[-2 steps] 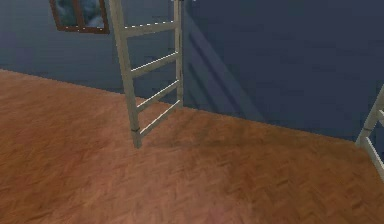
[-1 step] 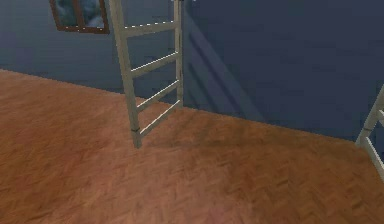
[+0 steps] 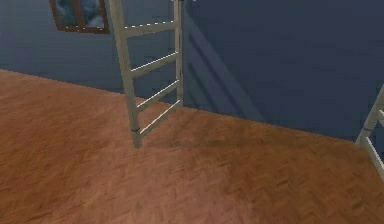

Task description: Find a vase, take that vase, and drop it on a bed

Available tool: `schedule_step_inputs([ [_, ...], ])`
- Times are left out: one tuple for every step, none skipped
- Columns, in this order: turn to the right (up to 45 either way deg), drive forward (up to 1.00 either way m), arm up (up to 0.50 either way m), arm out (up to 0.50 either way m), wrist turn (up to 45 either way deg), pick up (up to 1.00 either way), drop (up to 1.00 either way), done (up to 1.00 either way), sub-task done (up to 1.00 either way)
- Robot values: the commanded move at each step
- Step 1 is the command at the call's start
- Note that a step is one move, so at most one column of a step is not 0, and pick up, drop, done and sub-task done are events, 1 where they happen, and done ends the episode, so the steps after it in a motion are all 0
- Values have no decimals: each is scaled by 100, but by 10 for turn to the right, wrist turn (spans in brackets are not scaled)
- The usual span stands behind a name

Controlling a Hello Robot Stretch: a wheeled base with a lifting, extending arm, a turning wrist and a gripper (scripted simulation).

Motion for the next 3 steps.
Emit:
schedule_step_inputs([
  [0,0,0,0,120,0,0,0,0],
  [0,0,-30,0,0,0,0,0,0],
  [0,0,0,0,0,100,0,0,0],
])
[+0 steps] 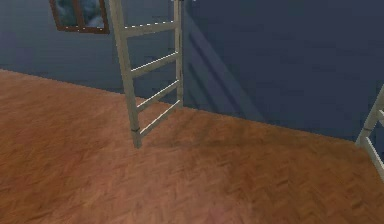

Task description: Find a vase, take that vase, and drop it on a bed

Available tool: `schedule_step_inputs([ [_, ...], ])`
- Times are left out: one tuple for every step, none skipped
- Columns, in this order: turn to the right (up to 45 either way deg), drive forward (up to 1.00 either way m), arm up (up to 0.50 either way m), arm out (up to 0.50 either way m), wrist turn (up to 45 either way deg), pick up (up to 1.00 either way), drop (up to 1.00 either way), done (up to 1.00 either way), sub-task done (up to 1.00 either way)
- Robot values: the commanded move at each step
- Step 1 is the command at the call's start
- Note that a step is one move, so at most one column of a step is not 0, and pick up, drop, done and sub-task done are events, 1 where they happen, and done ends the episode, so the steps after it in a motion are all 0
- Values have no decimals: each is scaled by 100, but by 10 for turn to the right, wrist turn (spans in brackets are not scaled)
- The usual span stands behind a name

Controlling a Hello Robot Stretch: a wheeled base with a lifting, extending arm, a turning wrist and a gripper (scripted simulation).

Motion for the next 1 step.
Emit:
schedule_step_inputs([
  [0,0,10,0,0,0,0,0,0],
])
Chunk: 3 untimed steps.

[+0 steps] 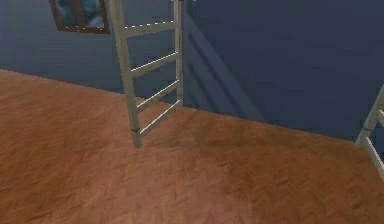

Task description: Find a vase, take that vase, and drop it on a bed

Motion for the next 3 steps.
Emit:
schedule_step_inputs([
  [0,0,28,0,0,0,0,0,0],
  [0,0,0,0,-450,0,0,0,0],
  [0,0,0,0,-450,0,0,0,0],
])
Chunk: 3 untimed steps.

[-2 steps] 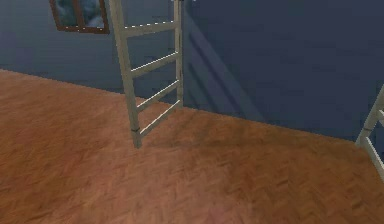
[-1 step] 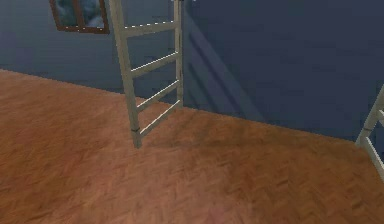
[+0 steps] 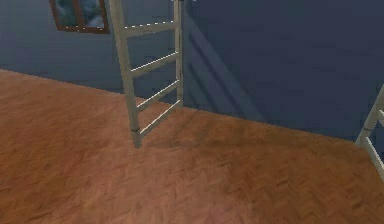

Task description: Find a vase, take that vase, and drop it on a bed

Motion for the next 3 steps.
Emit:
schedule_step_inputs([
  [0,0,0,0,-450,0,0,0,0],
  [0,0,0,0,-60,0,0,0,0],
  [0,0,0,-46,0,0,0,0,0],
])
